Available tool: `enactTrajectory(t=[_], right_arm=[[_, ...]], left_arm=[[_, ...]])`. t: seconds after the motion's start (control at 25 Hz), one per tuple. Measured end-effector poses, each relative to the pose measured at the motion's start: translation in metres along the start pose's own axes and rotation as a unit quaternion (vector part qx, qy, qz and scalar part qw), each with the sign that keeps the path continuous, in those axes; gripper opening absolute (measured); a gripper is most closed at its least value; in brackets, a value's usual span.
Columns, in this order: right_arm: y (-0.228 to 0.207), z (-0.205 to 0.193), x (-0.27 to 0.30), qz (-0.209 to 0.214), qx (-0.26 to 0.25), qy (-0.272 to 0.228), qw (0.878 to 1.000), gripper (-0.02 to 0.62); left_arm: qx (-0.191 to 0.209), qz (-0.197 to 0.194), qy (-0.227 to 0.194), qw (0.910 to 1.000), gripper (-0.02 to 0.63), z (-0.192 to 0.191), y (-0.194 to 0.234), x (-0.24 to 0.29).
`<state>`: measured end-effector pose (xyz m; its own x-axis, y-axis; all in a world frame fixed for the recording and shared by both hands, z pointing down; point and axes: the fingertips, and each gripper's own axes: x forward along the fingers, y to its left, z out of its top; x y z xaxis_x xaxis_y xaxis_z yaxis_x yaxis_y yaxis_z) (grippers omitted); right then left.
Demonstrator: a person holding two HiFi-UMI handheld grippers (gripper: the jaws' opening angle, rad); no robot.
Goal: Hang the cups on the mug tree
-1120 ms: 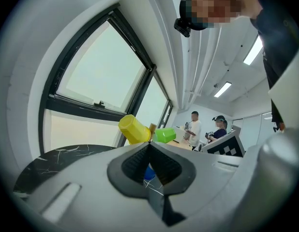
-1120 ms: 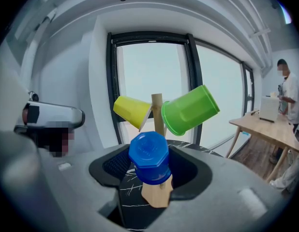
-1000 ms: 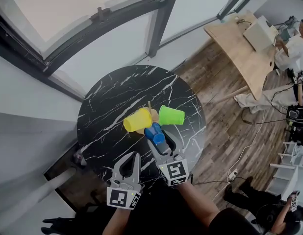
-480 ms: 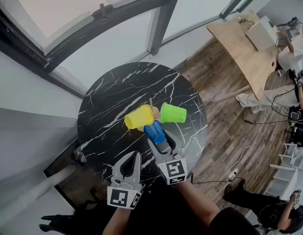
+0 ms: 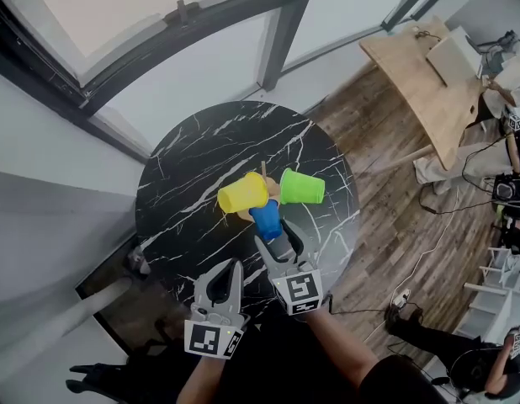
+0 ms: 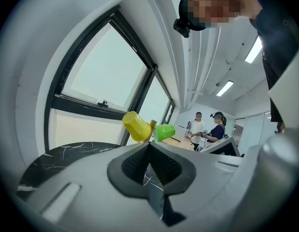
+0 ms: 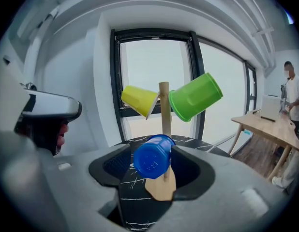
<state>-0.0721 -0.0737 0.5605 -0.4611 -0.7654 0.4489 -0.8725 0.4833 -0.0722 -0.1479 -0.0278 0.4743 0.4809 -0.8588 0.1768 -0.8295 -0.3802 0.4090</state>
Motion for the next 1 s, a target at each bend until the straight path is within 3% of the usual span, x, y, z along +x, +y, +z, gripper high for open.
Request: enactTrajectory(t=[0.56, 0.76, 0.88, 1.0], right_arm=[[0.002, 0.017, -0.026, -0.021, 0.000, -0.035, 0.999, 0.255], [0.003, 0.044, -0.055, -0.032, 0.029, -0.072, 0.996, 0.255], [0.008, 0.059, -0.077, -0.033, 0.028, -0.087, 0.995, 0.213], [0.013, 0.069, -0.099, -0.035, 0.031, -0.096, 0.994, 0.114]], left_arm=[[0.005, 0.000, -0.021, 0.9998, 0.000, 0.008, -0.007, -0.024], [0.013, -0.010, -0.034, 0.9993, 0.001, 0.021, -0.015, -0.037], [0.020, -0.019, -0.045, 0.9986, 0.000, 0.032, -0.022, -0.046], [0.025, -0.030, -0.050, 0.9980, 0.000, 0.039, -0.030, -0.054]])
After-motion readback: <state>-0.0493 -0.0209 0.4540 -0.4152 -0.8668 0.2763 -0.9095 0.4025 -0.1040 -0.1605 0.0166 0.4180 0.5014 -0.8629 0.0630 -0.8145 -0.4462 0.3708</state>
